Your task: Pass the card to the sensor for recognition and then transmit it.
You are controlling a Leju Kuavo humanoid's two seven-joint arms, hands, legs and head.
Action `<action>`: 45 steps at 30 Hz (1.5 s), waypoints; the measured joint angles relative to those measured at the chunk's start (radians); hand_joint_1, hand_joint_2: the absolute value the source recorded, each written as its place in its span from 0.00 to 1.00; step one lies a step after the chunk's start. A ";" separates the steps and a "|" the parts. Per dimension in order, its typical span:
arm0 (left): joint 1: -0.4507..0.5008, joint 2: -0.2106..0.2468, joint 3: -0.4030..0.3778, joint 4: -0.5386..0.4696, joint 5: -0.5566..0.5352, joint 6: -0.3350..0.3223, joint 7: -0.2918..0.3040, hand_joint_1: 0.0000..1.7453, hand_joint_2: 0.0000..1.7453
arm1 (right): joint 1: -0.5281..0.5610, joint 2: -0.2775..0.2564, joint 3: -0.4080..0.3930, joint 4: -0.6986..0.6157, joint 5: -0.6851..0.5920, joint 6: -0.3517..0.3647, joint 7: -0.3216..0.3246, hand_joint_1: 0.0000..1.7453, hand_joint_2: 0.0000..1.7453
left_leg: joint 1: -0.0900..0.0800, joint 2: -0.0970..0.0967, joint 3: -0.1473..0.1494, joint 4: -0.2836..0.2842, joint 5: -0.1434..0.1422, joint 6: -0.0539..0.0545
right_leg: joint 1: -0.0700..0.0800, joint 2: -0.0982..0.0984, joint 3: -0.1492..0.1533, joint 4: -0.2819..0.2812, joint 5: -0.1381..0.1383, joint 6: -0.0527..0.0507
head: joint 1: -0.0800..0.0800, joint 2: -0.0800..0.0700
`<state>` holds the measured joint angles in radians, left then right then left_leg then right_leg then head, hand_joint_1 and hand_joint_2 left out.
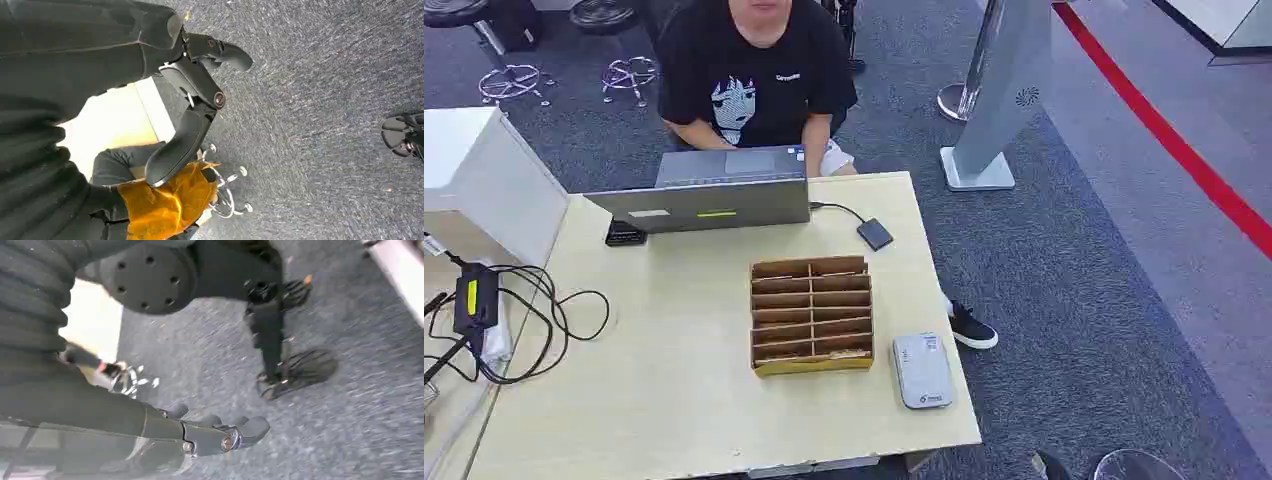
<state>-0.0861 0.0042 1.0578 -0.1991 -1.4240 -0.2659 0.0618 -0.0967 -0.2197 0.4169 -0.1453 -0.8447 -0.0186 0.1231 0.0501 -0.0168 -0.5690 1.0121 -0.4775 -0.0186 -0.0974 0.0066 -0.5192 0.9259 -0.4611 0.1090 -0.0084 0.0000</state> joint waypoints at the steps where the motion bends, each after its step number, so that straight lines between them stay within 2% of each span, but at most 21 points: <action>1: 0.000 0.000 0.000 0.000 0.004 0.000 0.000 0.00 1.00 | 0.000 0.001 -0.015 0.000 -0.040 0.023 -0.036 0.00 0.00 | 0.000 0.000 0.000 0.000 0.000 0.000 | 0.000 0.000 0.000 0.000 0.000 0.000 | 0.000 0.000; 2: 0.000 0.000 0.000 0.000 0.005 0.000 0.000 0.00 1.00 | -0.002 0.002 -0.034 -0.001 -0.073 0.042 -0.064 0.00 0.00 | 0.000 0.000 0.000 0.000 0.000 0.000 | 0.000 0.000 0.000 0.001 0.000 0.000 | 0.000 0.000; 3: 0.000 0.000 0.000 0.000 0.006 0.000 0.000 0.00 1.00 | -0.006 0.003 -0.053 -0.002 -0.098 0.056 -0.086 0.00 1.00 | 0.000 0.000 0.000 0.000 0.000 0.000 | 0.000 0.000 0.000 0.001 0.000 0.000 | 0.000 0.000; 7: 0.000 0.000 0.000 0.000 0.022 0.004 0.002 0.00 1.00 | -0.057 -0.001 -0.157 -0.004 -0.213 0.130 -0.286 0.00 1.00 | 0.000 0.000 0.000 0.000 0.001 -0.001 | 0.000 0.000 0.000 0.001 0.000 0.000 | 0.000 0.000; 9: 0.000 0.000 0.000 0.000 0.025 0.007 0.003 0.00 1.00 | -0.099 -0.012 -0.197 -0.013 -0.224 0.164 -0.352 0.00 1.00 | 0.000 0.001 0.001 0.000 0.001 -0.001 | 0.000 0.001 0.000 0.002 0.001 -0.001 | 0.000 0.000; 11: 0.000 0.000 0.001 0.000 0.035 0.012 0.011 0.00 1.00 | -0.145 -0.029 -0.229 -0.027 -0.206 0.223 -0.458 0.00 1.00 | 0.000 0.000 0.001 0.000 0.002 -0.003 | 0.000 0.001 0.000 0.002 0.001 -0.001 | 0.000 0.000; 14: 0.000 0.000 0.002 0.000 0.039 0.012 0.014 0.00 1.00 | -0.217 -0.058 -0.271 -0.053 -0.188 0.285 -0.538 0.00 1.00 | 0.000 0.000 0.002 0.001 0.002 -0.003 | 0.000 0.001 0.000 0.003 0.001 -0.001 | 0.000 0.000; 16: 0.000 0.000 0.003 0.000 0.039 0.015 0.017 0.00 1.00 | -0.256 -0.072 -0.295 -0.068 -0.170 0.299 -0.582 0.00 1.00 | 0.000 0.000 0.002 0.001 0.002 -0.003 | 0.000 0.001 0.000 0.004 0.001 -0.001 | 0.000 0.000; 20: 0.001 0.000 0.010 0.000 0.043 0.021 0.020 0.00 1.00 | -0.303 -0.102 -0.362 -0.133 -0.085 0.363 -0.712 0.00 1.00 | 0.000 -0.001 0.002 0.000 0.002 -0.003 | 0.000 0.001 0.000 0.005 0.001 -0.001 | 0.000 0.000; 26: 0.001 -0.001 0.010 0.000 0.044 0.021 0.020 0.00 1.00 | -0.304 -0.103 -0.368 -0.142 -0.072 0.372 -0.723 0.00 1.00 | 0.000 -0.001 0.002 0.000 0.002 -0.003 | 0.000 0.001 0.000 0.005 0.001 -0.001 | 0.000 0.000; 27: 0.002 -0.002 0.014 0.000 0.049 0.022 0.019 0.00 0.00 | -0.308 -0.107 -0.394 -0.176 -0.010 0.404 -0.759 0.00 1.00 | 0.000 -0.001 0.002 0.000 0.002 -0.003 | 0.000 0.001 0.000 0.006 0.001 -0.001 | 0.000 0.000; 28: 0.003 -0.002 0.015 0.000 0.050 0.023 0.018 0.00 0.00 | -0.307 -0.107 -0.406 -0.194 0.042 0.423 -0.772 0.00 1.00 | 0.000 -0.001 0.001 0.000 0.002 -0.003 | 0.000 0.001 0.000 0.006 0.001 -0.001 | 0.000 0.000; 29: 0.004 -0.004 0.017 0.000 0.056 0.024 0.011 0.00 0.00 | -0.293 -0.099 -0.495 -0.333 0.225 0.465 -0.776 0.00 1.00 | 0.000 -0.003 0.001 0.000 0.002 -0.003 | 0.000 -0.001 -0.001 0.006 0.000 -0.001 | 0.000 0.000; 30: 0.012 -0.006 0.026 0.000 0.060 0.024 0.008 0.00 1.00 | -0.255 -0.066 -0.596 -0.525 0.478 0.534 -0.782 0.00 1.00 | 0.000 -0.005 0.001 -0.001 0.003 -0.004 | 0.001 -0.003 -0.001 0.007 -0.001 -0.002 | 0.000 0.000; 31: 0.013 -0.008 0.033 0.000 0.060 0.023 0.009 0.00 1.00 | -0.236 -0.029 -0.657 -0.673 0.647 0.510 -0.810 0.00 1.00 | 0.000 -0.005 0.001 -0.001 0.003 -0.004 | 0.001 -0.003 -0.001 0.007 -0.002 -0.003 | 0.000 0.000; 34: 0.013 -0.009 0.036 0.000 0.059 0.023 0.009 0.00 1.00 | -0.229 -0.012 -0.689 -0.752 0.666 0.509 -0.817 0.00 1.00 | 0.000 -0.005 0.001 -0.001 0.003 -0.004 | 0.001 -0.003 -0.001 0.007 -0.002 -0.003 | 0.000 0.000; 40: 0.013 -0.010 0.040 0.000 0.059 0.022 0.009 0.00 1.00 | -0.216 0.007 -0.721 -0.820 0.698 0.505 -0.824 0.00 1.00 | 0.000 -0.005 0.001 -0.001 0.003 -0.004 | 0.001 -0.003 -0.001 0.007 -0.002 -0.003 | 0.000 0.000; 43: 0.014 -0.010 0.041 0.000 0.058 0.023 0.009 0.00 1.00 | -0.188 0.021 -0.717 -0.900 0.837 0.434 -0.824 0.00 1.00 | 0.000 -0.005 0.001 -0.001 0.003 -0.004 | 0.001 -0.003 -0.001 0.009 -0.002 -0.003 | 0.000 0.000; 44: 0.014 -0.010 0.041 0.000 0.058 0.024 0.009 0.00 1.00 | -0.183 0.036 -0.694 -0.958 0.926 0.358 -0.825 0.00 1.00 | 0.000 -0.005 0.001 -0.001 0.003 -0.004 | 0.001 -0.003 -0.002 0.009 -0.002 -0.004 | 0.000 0.000; 45: 0.013 -0.010 0.042 0.000 0.058 0.024 0.009 0.00 1.00 | -0.179 0.039 -0.687 -0.969 0.942 0.340 -0.825 0.00 1.00 | 0.000 -0.004 0.001 -0.001 0.003 -0.004 | 0.001 -0.002 -0.002 0.010 -0.002 -0.004 | 0.000 0.000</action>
<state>-0.0729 -0.0053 1.0994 -0.1991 -1.3665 -0.2419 0.0706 -0.2755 -0.1812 -0.2704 -1.1140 0.0971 0.3213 -0.7019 0.0504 -0.0212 -0.5676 1.0111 -0.4750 -0.0226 -0.0968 0.0045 -0.5212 0.9356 -0.4632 0.1054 -0.0084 0.0000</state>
